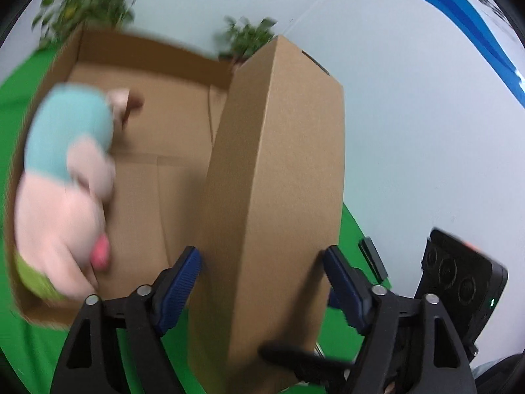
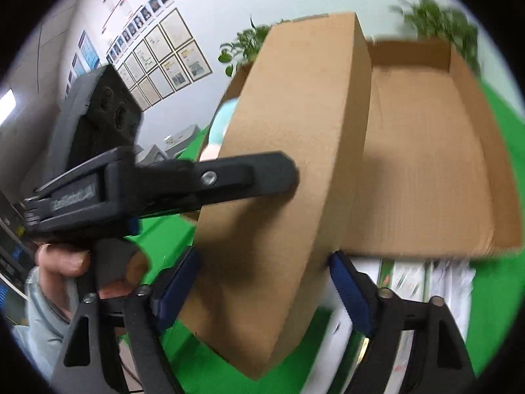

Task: Organize objects
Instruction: 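Carry the brown box into the tray beside the plush pig, then lower the brown box into the tray and open the left gripper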

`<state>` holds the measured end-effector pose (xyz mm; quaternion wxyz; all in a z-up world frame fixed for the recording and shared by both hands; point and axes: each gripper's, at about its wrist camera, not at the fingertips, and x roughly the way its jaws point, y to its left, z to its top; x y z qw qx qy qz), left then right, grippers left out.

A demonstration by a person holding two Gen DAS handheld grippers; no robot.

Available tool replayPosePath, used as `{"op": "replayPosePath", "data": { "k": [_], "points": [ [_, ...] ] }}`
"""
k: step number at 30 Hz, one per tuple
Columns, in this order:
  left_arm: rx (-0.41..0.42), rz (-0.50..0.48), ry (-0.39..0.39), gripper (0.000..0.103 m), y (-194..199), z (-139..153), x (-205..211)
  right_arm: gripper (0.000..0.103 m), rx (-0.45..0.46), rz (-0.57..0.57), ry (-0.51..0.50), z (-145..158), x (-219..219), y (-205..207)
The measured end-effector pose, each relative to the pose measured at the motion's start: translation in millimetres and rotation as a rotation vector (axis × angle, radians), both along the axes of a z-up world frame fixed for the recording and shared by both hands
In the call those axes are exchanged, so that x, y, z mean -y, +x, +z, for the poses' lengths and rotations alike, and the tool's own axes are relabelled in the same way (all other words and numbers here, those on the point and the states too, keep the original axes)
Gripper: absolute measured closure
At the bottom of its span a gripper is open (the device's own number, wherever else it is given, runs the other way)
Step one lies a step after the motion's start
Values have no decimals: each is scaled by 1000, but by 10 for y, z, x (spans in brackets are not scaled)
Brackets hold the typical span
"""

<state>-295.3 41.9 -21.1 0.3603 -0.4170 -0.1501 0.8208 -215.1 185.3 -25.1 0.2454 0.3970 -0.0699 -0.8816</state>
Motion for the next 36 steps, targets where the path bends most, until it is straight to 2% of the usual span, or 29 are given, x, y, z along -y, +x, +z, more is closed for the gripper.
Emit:
{"op": "replayPosePath", "data": {
  "k": [6,11,16,18,21,27,31,36],
  "points": [
    [-63,38,-9,30,-383,181,53,35,-82,15,7,306,9,-418],
    [-59,87,-19,30,-687,201,150,39,-125,38,11,403,86,-735],
    [11,141,-60,30,-921,-77,270,39,-84,63,-3,145,159,-1012],
    [41,144,-78,31,-779,-263,392,39,-70,69,2,27,158,-1079],
    [69,153,-108,34,-780,-440,355,39,-42,69,0,-163,114,-1180],
    [47,163,-214,43,-736,-557,271,40,27,60,-16,-393,138,-1134],
    [37,176,-281,53,-765,-627,242,42,63,4,-24,-485,136,-1107],
    [38,183,-278,56,-755,-595,272,43,95,-24,9,-564,205,-1127]
  ]
}}
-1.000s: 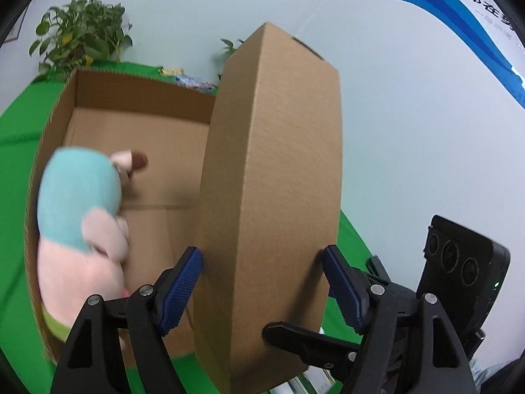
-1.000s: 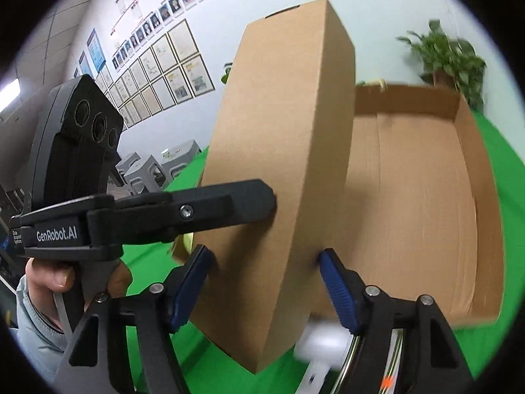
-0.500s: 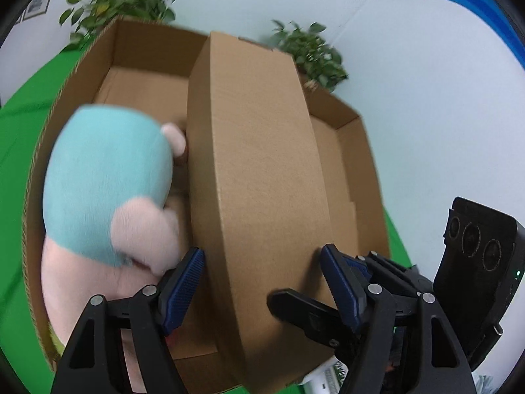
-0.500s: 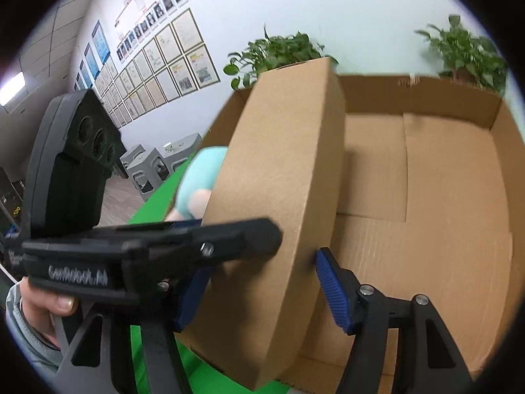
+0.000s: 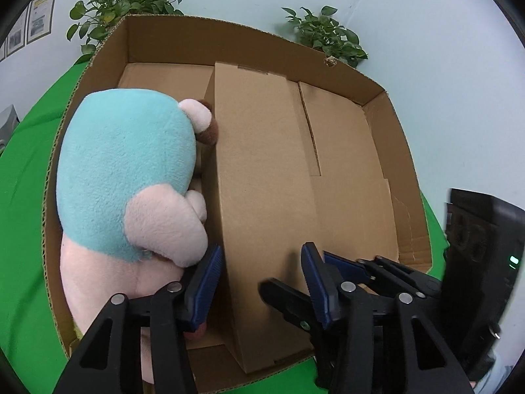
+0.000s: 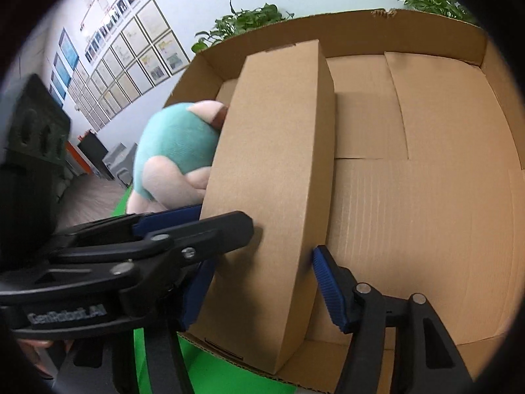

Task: Organize objects
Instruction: 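Lower the brown box into the tray and open the left gripper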

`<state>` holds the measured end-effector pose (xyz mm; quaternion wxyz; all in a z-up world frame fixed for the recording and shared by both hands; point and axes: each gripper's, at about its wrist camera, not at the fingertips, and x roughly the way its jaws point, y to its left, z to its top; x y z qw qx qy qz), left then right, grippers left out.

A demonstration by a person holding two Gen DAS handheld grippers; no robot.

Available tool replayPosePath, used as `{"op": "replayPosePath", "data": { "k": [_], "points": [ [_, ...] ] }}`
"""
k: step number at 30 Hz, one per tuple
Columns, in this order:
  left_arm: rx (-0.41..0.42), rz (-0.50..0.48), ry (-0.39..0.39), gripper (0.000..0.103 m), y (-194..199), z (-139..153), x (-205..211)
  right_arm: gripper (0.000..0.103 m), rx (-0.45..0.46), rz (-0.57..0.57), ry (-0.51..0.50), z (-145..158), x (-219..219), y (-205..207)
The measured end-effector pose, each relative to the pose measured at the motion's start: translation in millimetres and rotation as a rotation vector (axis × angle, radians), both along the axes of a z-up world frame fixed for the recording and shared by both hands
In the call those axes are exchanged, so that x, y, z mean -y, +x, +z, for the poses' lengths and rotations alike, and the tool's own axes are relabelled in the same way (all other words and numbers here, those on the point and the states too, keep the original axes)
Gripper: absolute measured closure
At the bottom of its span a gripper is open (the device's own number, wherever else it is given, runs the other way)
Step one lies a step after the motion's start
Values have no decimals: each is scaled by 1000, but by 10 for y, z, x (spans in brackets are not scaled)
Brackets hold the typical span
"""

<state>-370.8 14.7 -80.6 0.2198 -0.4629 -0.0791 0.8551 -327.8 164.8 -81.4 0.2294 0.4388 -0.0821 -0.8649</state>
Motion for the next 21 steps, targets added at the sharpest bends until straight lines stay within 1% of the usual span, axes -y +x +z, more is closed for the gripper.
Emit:
{"op": "replayPosePath", "data": {
  "k": [3,4,6,9,12,15,16,17,18,19,20,21],
  "points": [
    [-5,1,14,56,34,39,26,43,18,11,-17,-44,-2,-36],
    [-11,0,15,56,53,70,35,43,10,20,-4,-41,22,-25],
    [-12,-15,42,56,76,118,16,43,1,39,8,-42,45,-32],
    [-42,-24,46,56,149,246,-1,43,-13,71,24,-68,85,-36],
    [-65,-33,58,56,192,338,-34,42,6,86,-4,-104,38,-45],
    [-112,-26,44,54,393,485,116,42,23,100,-17,-105,5,-67],
    [-135,-18,27,51,438,530,128,41,37,106,-15,-85,0,-66],
    [-161,-7,10,43,491,569,157,38,32,106,-9,-61,-14,-53],
    [-197,8,-7,38,579,629,207,27,15,100,3,-20,-32,-32],
    [-234,27,-17,29,654,683,243,17,-16,84,22,32,-79,16],
    [-266,48,-25,22,752,730,310,16,-50,54,39,93,-139,72],
    [-296,67,-34,18,825,769,332,16,-75,29,56,143,-195,129]
  ]
}}
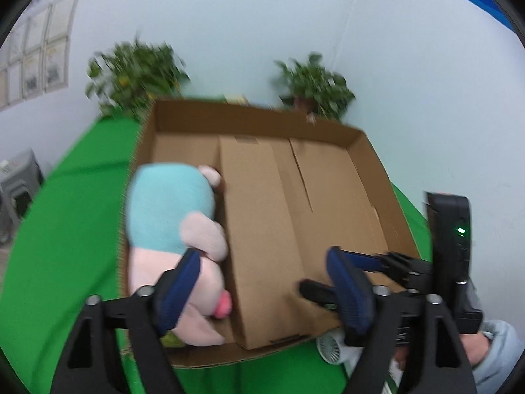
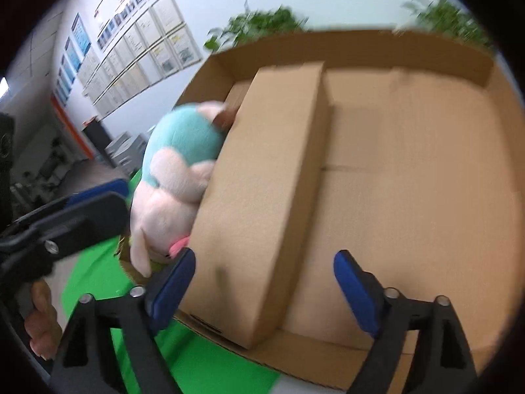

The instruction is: Organize objects

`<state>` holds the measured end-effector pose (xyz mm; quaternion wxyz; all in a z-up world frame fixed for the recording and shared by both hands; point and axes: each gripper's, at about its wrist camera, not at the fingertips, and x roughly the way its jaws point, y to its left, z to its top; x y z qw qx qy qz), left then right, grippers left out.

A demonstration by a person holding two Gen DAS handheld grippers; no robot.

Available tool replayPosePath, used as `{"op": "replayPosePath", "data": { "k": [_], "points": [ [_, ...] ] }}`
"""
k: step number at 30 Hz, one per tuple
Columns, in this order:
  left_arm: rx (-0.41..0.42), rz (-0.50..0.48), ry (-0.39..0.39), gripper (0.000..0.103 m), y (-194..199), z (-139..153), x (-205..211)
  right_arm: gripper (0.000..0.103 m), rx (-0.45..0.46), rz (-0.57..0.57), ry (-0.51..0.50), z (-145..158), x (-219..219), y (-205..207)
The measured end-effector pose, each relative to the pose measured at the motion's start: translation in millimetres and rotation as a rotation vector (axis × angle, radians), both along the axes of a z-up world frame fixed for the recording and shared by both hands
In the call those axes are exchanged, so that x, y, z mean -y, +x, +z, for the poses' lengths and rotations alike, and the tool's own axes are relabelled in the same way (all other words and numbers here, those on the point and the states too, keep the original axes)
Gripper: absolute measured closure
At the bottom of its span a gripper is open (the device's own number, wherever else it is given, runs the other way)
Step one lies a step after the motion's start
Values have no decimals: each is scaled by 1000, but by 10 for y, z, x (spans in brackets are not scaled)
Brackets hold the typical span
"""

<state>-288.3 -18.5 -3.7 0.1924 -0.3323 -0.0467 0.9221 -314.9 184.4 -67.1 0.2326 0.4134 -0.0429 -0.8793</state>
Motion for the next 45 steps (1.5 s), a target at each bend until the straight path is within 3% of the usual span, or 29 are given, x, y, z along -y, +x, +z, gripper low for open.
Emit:
{"op": "replayPosePath", "data": {
  "k": [2,6,7,9,22,45],
  "points": [
    [-61,55,-28,6,146,48,9,14,-34,-31,38,26,-45,113],
    [-130,129,-109,4,408,51,-4,6,-170,-133,144,92,-248,498],
    [-140,145,-115,4,468,36,-17,1,-186,-161,153,80,-312,532],
    [-145,168,-107,3,570,10,-27,0,-216,-222,162,81,-447,716],
    [-205,149,-115,1,1152,32,-484,0,-231,-229,232,79,-447,1055],
    [-193,148,-97,1,1332,134,-479,0,-307,-259,199,313,-516,1323]
  ]
}}
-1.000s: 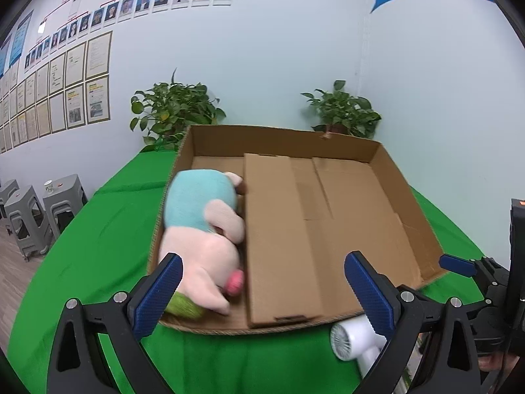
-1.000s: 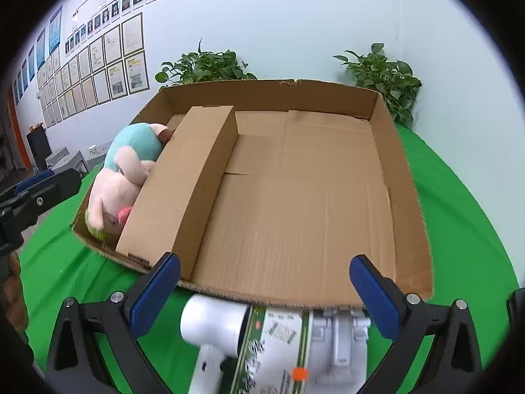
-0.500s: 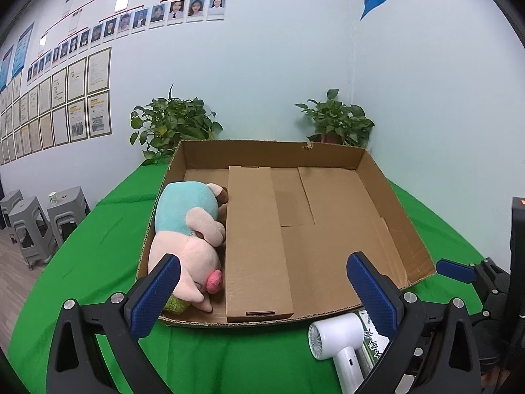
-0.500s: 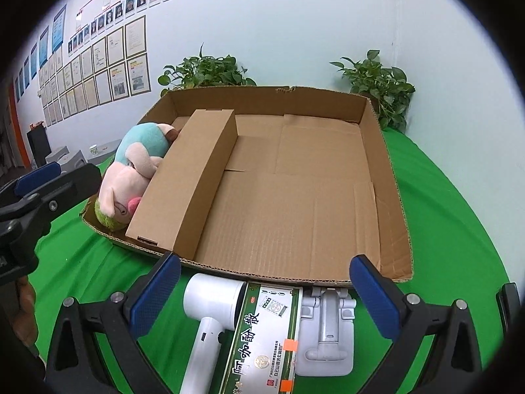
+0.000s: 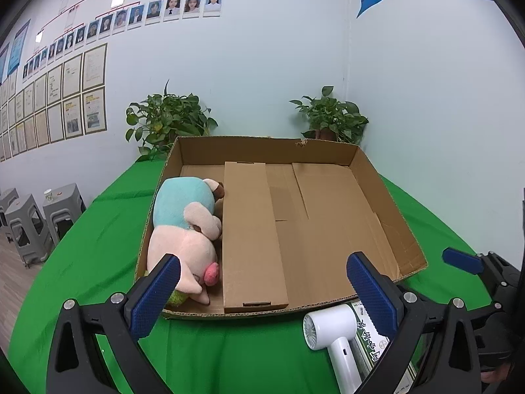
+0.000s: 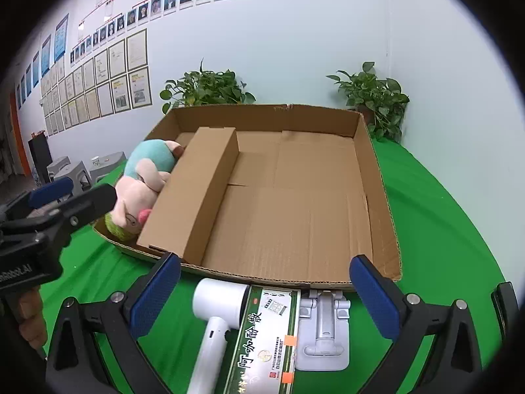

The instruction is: Organize objects

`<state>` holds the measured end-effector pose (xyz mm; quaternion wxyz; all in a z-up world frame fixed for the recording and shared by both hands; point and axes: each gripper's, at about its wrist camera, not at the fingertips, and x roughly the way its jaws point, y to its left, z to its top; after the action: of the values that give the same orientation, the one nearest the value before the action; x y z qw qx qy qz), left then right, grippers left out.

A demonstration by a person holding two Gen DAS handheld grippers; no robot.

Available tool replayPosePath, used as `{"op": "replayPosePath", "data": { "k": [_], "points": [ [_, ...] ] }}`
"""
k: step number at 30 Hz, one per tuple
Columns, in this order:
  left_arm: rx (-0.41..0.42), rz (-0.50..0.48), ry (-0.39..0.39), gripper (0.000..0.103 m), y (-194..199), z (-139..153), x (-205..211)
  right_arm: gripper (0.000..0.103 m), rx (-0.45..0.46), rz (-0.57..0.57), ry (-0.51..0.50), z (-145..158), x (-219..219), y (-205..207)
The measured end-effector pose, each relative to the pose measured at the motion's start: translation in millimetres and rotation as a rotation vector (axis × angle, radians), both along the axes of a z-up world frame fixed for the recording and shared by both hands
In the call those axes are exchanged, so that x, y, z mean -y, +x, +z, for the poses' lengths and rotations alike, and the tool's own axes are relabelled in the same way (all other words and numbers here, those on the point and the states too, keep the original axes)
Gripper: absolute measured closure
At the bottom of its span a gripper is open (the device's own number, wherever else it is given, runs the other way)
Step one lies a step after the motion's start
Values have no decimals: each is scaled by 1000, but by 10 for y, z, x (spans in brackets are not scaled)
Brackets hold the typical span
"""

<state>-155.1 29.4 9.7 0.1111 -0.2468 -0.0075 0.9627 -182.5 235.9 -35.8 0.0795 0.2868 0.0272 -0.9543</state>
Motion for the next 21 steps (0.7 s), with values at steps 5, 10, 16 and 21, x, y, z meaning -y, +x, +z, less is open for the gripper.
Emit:
{"op": "replayPosePath", "data": {
  "k": [5,10,16,21],
  "points": [
    [4,-4,15,1,61,6,46,0,-16,-18,6,68,22,58],
    [17,-17,47,1,103,12,76,0,-28,-20,-10,81,25,138],
    [26,-35,37,1,133,-8,25,0,-29,-28,-26,78,-4,169],
    [24,-49,64,1,128,6,15,20,-41,-13,-48,81,-39,193]
  ]
}}
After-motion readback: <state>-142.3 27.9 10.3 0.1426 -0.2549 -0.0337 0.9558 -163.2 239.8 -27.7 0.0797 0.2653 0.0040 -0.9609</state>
